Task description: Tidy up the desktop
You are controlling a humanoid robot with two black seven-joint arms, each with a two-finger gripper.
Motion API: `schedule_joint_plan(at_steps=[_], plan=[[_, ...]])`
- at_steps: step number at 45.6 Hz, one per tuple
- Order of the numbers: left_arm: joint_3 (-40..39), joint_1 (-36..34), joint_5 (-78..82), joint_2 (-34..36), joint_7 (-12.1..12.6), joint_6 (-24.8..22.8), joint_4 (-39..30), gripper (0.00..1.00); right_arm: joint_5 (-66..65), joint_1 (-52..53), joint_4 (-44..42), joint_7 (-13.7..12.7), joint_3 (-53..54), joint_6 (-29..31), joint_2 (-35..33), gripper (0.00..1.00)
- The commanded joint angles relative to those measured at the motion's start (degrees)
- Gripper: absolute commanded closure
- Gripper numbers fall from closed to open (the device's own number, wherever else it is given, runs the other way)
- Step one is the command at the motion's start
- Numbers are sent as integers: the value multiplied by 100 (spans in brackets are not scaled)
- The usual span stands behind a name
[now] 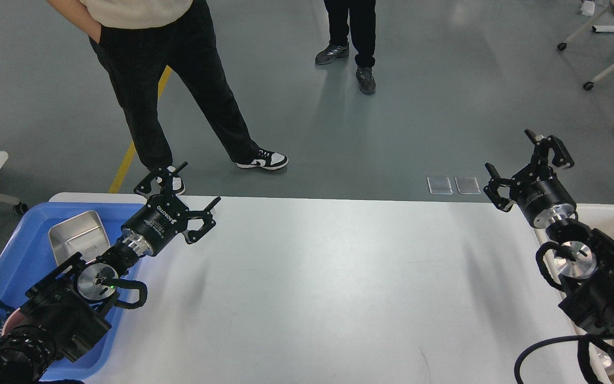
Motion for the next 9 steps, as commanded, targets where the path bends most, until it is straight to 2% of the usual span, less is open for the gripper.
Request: schedule_joint_plan(at_steps=[1, 9], plan=[[-54, -107, -45, -48, -5, 437, 7, 3, 645, -399, 78, 40, 156, 108, 85, 0], [-45, -204, -46, -197, -23, 701, 7, 3, 980, -540, 69, 40, 156, 460, 120, 0]])
